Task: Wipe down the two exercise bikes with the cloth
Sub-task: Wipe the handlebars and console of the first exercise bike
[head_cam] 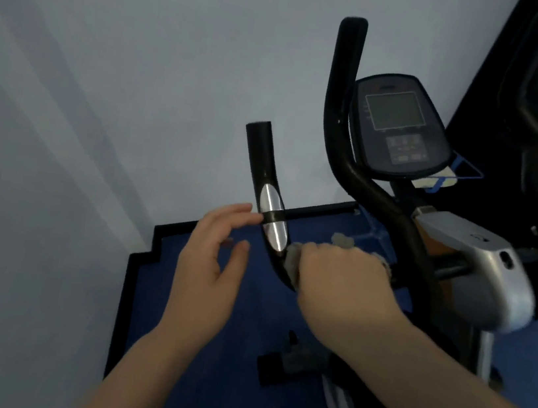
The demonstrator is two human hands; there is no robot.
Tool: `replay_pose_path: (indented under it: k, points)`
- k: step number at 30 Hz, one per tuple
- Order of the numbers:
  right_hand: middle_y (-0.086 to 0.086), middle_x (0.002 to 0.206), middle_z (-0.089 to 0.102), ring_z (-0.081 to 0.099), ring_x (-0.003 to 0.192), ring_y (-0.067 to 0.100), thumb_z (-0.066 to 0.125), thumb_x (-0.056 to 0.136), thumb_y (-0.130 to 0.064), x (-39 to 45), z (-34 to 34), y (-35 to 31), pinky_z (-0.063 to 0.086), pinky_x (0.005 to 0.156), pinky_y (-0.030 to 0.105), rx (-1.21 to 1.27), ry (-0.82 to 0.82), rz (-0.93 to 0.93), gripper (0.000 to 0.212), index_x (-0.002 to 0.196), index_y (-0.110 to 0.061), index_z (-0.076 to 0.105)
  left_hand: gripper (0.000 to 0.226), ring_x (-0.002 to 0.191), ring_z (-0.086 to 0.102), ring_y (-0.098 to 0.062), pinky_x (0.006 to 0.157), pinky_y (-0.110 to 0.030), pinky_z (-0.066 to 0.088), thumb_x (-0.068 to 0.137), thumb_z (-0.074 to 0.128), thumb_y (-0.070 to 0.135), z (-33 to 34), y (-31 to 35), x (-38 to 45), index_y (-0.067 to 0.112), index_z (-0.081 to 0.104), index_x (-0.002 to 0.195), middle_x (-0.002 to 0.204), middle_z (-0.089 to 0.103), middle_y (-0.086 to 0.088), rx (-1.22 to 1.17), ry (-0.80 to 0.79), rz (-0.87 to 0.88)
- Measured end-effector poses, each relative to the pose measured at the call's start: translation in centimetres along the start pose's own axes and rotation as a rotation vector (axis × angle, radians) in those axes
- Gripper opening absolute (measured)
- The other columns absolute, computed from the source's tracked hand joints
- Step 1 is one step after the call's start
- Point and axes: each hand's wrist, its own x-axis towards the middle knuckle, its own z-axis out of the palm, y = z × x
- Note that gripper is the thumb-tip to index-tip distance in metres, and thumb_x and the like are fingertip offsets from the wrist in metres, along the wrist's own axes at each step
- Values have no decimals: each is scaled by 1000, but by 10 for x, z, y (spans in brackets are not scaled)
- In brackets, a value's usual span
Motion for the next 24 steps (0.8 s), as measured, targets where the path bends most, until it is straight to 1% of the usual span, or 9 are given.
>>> replay_pose_path:
  k: [3,6,11,13,15,18,19,22,24]
  points:
    - [-3,116,59,57,103,16,42,99,-24,-11,1,-2,34,73,27,38,9,92,17,115,-20,47,46,136,38,-4,109,-19,33,97,50,1,-20,-10,17,28,53,135,144,44,18,14,-101,68]
    - [3,115,59,60,100,18,39,98,-13,-8,-1,-30,33,69,28,-12,42,196,20,117,-13,46,53,142,28,-3,114,-16,24,98,46,-1,-32,-18,52,24,42,145,154,33,12,54,-149,193]
    - [9,71,66,63,53,23,77,74,-18,-8,17,-59,40,47,26,32,423,422,21,84,-6,64,61,144,15,4,119,-17,10,99,43,0,-28,-22,95,20,24,154,160,19,8,43,-285,254]
    - [15,96,72,70,74,28,63,84,-29,-10,36,-79,55,63,34,73,495,497,39,109,0,67,63,144,16,4,119,-18,11,97,41,-4,-26,-26,98,21,25,153,159,20,8,53,-306,275]
    - [16,127,63,68,95,28,54,92,-32,4,39,-94,55,79,37,71,489,516,56,136,2,51,63,141,22,2,119,-19,14,95,38,-10,-25,-28,103,18,31,151,156,26,6,45,-273,283]
    - [5,148,43,61,102,21,38,103,-35,29,31,-91,49,77,31,100,494,495,61,154,-7,18,66,139,27,0,119,-21,18,92,34,-15,-25,-28,105,17,35,149,153,32,4,32,-239,266]
    - [4,146,45,61,98,19,41,103,-34,29,31,-88,49,73,30,94,486,480,62,154,-9,18,67,139,27,1,119,-21,18,91,33,-16,-25,-28,104,17,34,149,153,31,5,33,-241,268]
    - [8,121,64,64,74,19,74,83,-27,13,40,-83,50,58,30,35,390,483,73,145,-5,42,71,140,22,5,118,-17,15,90,32,-17,-23,-31,100,19,32,151,155,28,9,56,-232,288]
    - [8,107,67,64,70,19,75,81,-30,22,40,-83,48,54,29,-23,404,494,74,142,-2,45,73,138,20,7,117,-14,13,89,33,-18,-20,-33,101,20,32,151,155,27,10,71,-194,296]
